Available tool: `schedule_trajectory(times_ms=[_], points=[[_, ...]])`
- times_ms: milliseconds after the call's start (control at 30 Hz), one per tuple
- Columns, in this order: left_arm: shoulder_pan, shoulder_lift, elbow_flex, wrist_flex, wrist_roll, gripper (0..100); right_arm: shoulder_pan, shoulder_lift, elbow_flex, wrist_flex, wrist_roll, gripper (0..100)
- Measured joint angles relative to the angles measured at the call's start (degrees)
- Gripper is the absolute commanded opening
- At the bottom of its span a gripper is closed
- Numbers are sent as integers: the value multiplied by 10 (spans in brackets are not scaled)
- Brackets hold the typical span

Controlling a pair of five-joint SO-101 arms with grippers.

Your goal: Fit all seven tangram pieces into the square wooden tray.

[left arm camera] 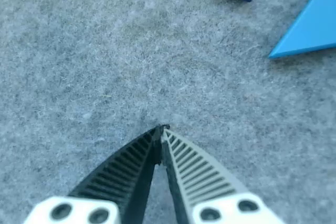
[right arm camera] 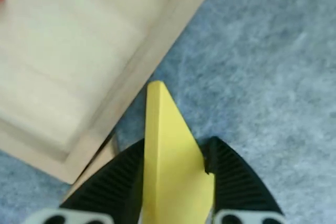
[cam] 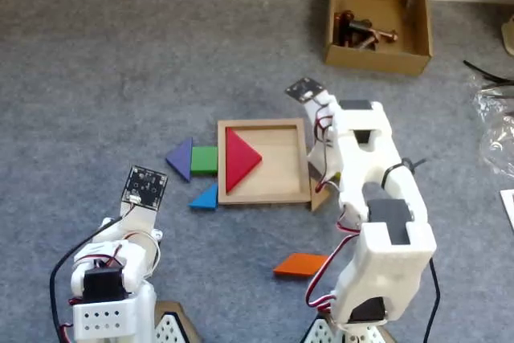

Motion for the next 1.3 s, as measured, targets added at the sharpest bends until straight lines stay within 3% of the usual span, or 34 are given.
schedule_trajectory(times_ms=[133,300,633,1300], points=[[0,0,0,0,0,14,8,0,-1,0,0,107],[0,0,0,0,0,14,9,0,-8,0,0,2],[0,0,0,0,0,14,9,3,-33,13,0,5],[0,0,0,0,0,14,3,6,-184,150,-18,5]])
